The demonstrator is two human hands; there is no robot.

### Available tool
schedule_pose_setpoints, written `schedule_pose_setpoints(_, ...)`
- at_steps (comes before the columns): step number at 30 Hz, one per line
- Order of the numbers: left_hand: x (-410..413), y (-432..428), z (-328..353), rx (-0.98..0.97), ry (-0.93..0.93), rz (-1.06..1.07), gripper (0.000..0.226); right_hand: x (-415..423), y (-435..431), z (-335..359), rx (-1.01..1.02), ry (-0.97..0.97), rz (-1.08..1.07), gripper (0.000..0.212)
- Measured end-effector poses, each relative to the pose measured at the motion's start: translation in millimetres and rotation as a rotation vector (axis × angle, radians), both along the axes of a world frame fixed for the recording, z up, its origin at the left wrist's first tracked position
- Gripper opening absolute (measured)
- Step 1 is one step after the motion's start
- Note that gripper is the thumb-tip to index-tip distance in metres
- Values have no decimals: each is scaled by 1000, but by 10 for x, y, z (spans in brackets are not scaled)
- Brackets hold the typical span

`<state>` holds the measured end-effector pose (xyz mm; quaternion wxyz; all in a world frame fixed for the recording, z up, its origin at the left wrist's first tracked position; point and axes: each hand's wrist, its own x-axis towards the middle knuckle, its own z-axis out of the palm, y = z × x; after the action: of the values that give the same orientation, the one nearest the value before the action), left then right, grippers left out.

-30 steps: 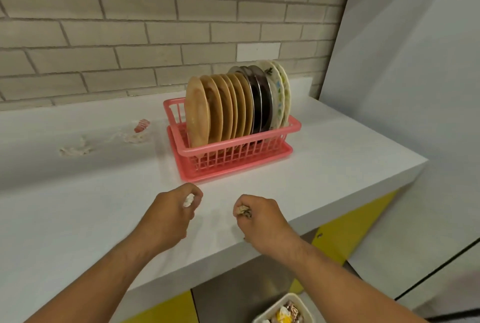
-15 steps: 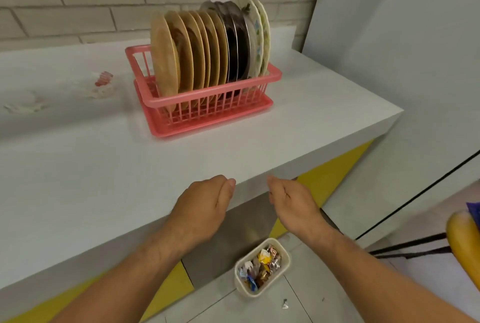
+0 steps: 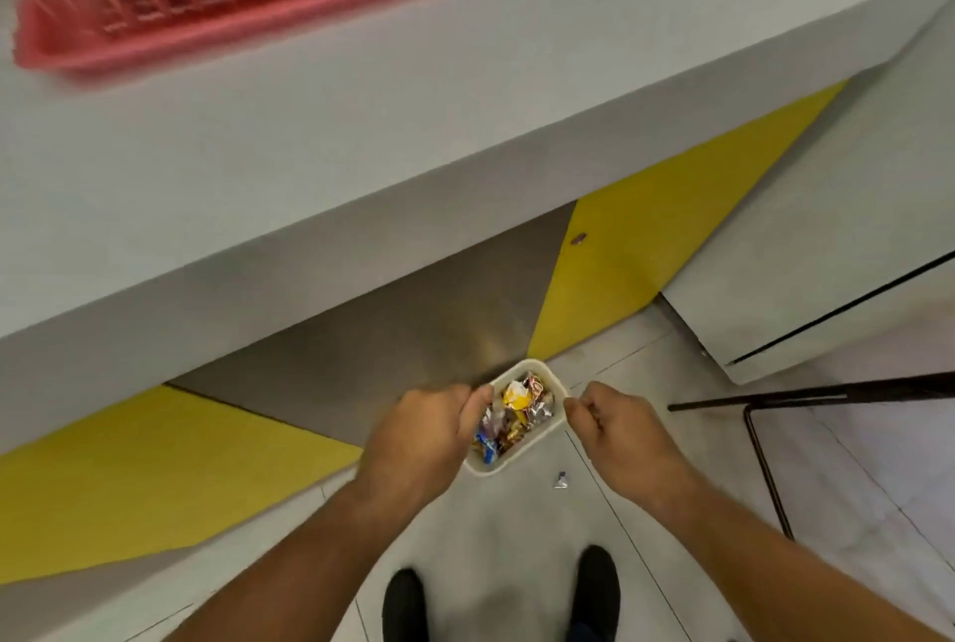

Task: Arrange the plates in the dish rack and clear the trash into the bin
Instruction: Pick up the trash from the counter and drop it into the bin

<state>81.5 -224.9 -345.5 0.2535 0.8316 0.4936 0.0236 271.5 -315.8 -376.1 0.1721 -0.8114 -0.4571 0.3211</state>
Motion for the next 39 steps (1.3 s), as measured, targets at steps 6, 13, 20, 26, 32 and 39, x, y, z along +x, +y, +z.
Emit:
schedule_pose_setpoints(6,67,-203,-1366,-89,26,92,26,246,63,-1465,-178,-4,135,12)
schedule_pose_setpoints(13,-215,-398,-2507,-198,105,155,17,215,675,-3042,-140,-5,146,20)
schedule_pose_setpoints(20,-127,-130,-3213,-172,17,50,10,165,839,-3794,-163,48,293,52)
schedule_pose_setpoints(26,464,186,-3855,-65,-125,-92,35,561,733,-3512,-71,2,263,51)
schedule_pose_setpoints(32,767,226,-4482,-259,245,-144,58,716,594,-3312,-62,-30,273,40)
schedule_pose_setpoints(39,637,291,-3739,-76,116,-124,58,615,487,-3009,-52,4,209,43)
